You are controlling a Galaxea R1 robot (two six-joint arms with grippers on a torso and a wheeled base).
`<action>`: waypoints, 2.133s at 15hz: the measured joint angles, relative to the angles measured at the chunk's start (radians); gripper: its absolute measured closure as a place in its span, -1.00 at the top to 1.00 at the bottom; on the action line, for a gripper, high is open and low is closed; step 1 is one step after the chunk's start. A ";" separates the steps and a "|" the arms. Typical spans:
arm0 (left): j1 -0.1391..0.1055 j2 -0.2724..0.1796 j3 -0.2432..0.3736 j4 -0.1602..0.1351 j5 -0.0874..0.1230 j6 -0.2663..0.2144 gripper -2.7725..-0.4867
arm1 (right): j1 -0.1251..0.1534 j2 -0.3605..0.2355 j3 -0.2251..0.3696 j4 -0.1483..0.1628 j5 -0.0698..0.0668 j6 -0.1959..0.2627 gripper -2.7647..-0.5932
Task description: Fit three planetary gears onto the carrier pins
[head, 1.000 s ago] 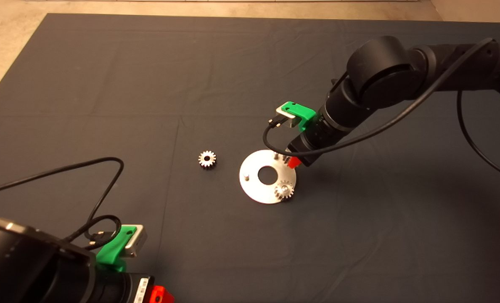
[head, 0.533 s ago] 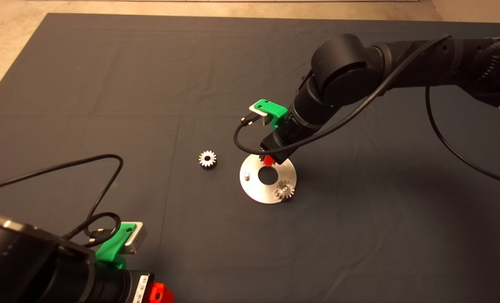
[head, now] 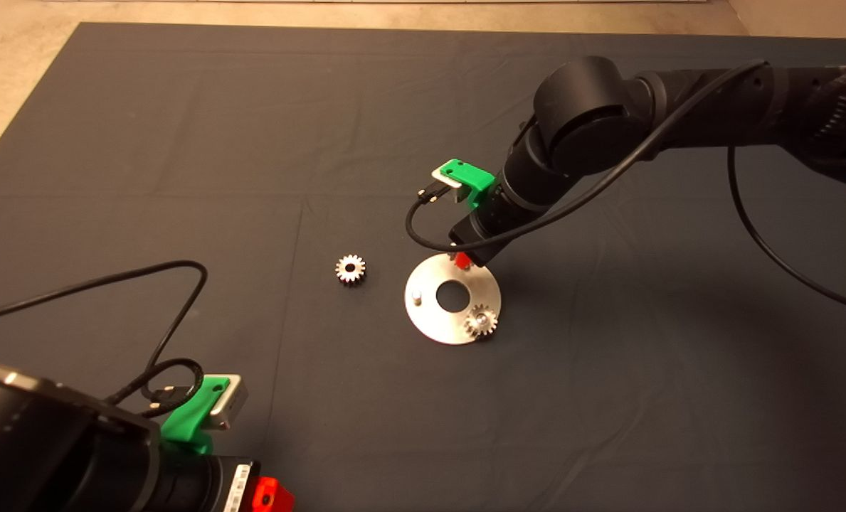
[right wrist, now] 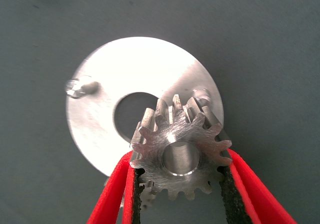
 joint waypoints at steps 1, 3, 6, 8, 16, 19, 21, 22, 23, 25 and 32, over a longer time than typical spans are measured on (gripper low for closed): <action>0.000 0.000 0.000 0.000 0.000 0.000 1.00 | -0.015 0.000 -0.002 -0.028 -0.024 0.000 -0.72; 0.000 0.001 0.000 0.000 -0.001 0.000 1.00 | -0.026 0.005 -0.008 -0.048 -0.037 0.000 -0.72; 0.000 0.001 0.000 0.000 0.000 0.000 1.00 | -0.036 0.007 -0.018 -0.069 -0.044 0.000 -0.73; -0.003 0.001 0.000 0.000 0.000 0.000 1.00 | -0.065 0.004 -0.017 -0.089 -0.079 0.000 -0.73; -0.005 0.000 0.000 0.000 0.000 0.000 1.00 | -0.081 0.003 -0.018 -0.110 -0.086 -0.001 -0.73; -0.005 0.000 0.000 0.000 0.000 0.000 1.00 | -0.081 0.009 -0.037 -0.111 -0.078 -0.005 -0.73; -0.005 0.000 0.000 0.000 0.000 0.000 1.00 | -0.081 0.009 -0.046 -0.116 -0.071 -0.013 -0.73; -0.005 0.000 0.000 0.000 0.000 0.000 1.00 | -0.080 0.012 -0.058 -0.119 -0.068 -0.015 -0.73; -0.005 -0.001 0.000 0.000 0.000 0.001 1.00 | -0.078 0.017 -0.072 -0.121 -0.067 -0.015 -0.73; -0.005 -0.001 0.000 0.000 0.000 0.001 1.00 | -0.074 0.028 -0.098 -0.133 -0.062 -0.023 -0.73; -0.005 -0.001 0.000 0.000 0.000 0.001 1.00 | -0.074 0.050 -0.111 -0.141 -0.070 -0.023 -0.73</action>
